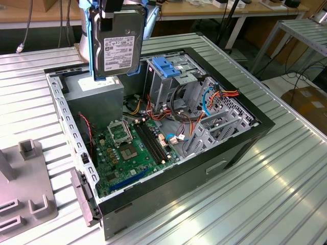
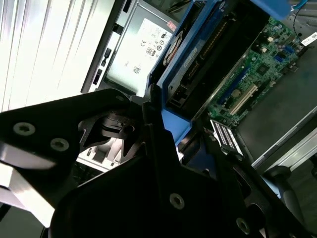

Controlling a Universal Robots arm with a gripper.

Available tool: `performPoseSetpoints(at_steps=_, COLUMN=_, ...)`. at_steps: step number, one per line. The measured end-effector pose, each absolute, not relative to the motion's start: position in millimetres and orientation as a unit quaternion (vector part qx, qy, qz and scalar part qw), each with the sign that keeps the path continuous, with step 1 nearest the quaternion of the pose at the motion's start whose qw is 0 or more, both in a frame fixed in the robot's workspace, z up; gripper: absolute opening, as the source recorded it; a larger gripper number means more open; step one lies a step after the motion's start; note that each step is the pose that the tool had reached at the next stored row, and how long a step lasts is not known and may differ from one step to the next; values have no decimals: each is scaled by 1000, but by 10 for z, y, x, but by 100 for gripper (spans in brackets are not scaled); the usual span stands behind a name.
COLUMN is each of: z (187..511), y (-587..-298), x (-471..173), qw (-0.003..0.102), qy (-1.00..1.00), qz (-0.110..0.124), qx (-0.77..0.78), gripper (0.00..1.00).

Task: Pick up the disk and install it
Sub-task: 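Pick up the disk, then insert the disk into the insertion slot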

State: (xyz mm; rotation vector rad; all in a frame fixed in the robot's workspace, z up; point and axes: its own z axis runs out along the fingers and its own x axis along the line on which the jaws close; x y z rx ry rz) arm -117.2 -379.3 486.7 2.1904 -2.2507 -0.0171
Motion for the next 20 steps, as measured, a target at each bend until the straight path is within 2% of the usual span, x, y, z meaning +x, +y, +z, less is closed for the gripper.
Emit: performPoseSetpoints(at_steps=20, z=4866, y=-3883, x=-1150, qw=1, qy=-717, qz=-5, qx=697, gripper=37)
